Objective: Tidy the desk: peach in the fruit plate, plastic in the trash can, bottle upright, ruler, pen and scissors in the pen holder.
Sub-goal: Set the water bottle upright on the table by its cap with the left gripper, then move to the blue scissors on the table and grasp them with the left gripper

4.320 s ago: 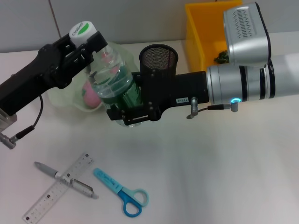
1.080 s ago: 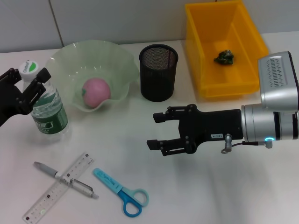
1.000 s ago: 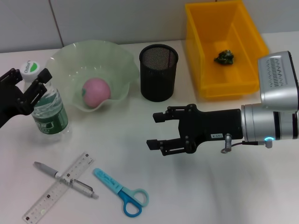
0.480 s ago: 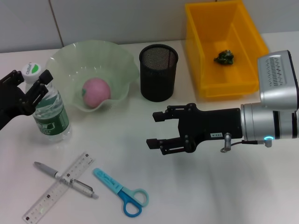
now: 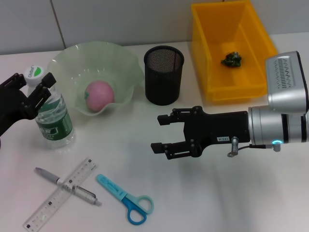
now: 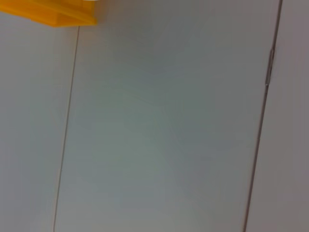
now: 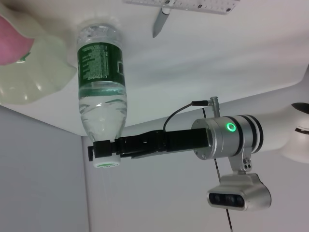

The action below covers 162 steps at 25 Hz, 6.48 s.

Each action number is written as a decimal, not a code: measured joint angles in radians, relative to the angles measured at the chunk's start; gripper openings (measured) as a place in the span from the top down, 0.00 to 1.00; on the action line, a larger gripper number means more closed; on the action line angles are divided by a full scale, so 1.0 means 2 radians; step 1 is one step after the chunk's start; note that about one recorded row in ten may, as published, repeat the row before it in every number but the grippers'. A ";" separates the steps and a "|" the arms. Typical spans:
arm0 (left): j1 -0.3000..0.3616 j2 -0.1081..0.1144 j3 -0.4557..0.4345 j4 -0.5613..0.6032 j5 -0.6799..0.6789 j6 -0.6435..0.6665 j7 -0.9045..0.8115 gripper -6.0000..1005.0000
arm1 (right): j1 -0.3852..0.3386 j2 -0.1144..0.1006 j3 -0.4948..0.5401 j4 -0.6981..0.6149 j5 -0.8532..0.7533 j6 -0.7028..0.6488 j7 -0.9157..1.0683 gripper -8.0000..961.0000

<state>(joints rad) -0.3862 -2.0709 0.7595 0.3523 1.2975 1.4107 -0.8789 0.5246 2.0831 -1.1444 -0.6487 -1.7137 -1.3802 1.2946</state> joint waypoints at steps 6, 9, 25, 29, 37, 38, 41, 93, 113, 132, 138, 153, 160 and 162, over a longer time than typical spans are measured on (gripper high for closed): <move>0.000 0.000 0.000 -0.001 0.000 -0.003 0.000 0.56 | 0.000 0.000 -0.001 0.001 -0.001 0.000 0.000 0.20; 0.000 0.000 0.000 -0.001 0.000 -0.002 -0.001 0.56 | 0.000 0.000 -0.001 0.001 -0.002 0.000 0.000 0.20; 0.000 0.001 0.004 0.000 0.000 0.001 -0.007 0.48 | 0.001 0.000 -0.001 0.001 -0.002 -0.002 0.000 0.20; 0.000 0.001 0.004 0.000 0.000 0.002 -0.007 0.44 | 0.001 0.000 -0.001 0.001 -0.002 -0.003 0.000 0.20; 0.006 0.003 0.001 0.005 0.000 0.018 -0.020 0.31 | 0.001 0.000 -0.001 0.001 -0.002 -0.003 0.000 0.20; 0.007 0.004 0.000 0.006 0.000 0.021 -0.024 0.28 | 0.001 0.000 -0.001 0.001 -0.001 -0.003 0.000 0.20; 0.015 0.005 0.001 0.021 0.002 0.031 -0.039 0.21 | 0.001 0.000 -0.001 0.001 -0.001 -0.002 0.000 0.20; -0.064 0.003 0.122 0.308 0.344 0.202 -0.291 0.22 | -0.011 -0.053 0.077 -0.051 -0.099 -0.125 0.156 0.20; -0.159 -0.001 0.297 0.462 0.504 0.166 -0.268 0.22 | 0.034 -0.071 0.084 -0.064 -0.128 -0.134 0.241 0.20; -0.199 0.001 0.436 0.468 0.550 0.125 -0.241 0.22 | 0.034 -0.072 0.089 -0.057 -0.131 -0.127 0.257 0.20; -0.205 -0.001 0.469 0.464 0.569 0.109 -0.244 0.23 | 0.031 -0.072 0.098 -0.057 -0.136 -0.127 0.261 0.20; -0.223 -0.004 0.523 0.419 0.601 0.071 -0.287 0.23 | 0.033 -0.074 0.105 -0.057 -0.149 -0.127 0.267 0.20; -0.221 -0.004 0.536 0.418 0.604 0.073 -0.299 0.23 | 0.034 -0.074 0.105 -0.057 -0.150 -0.125 0.267 0.20; -0.220 -0.005 0.539 0.418 0.604 0.072 -0.301 0.23 | 0.034 -0.074 0.105 -0.057 -0.150 -0.124 0.267 0.20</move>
<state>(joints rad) -0.8263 -2.0800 1.8375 1.1873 2.5061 1.5556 -1.4802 0.5934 1.9344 -0.9346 -0.7623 -2.0127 -1.6274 1.8286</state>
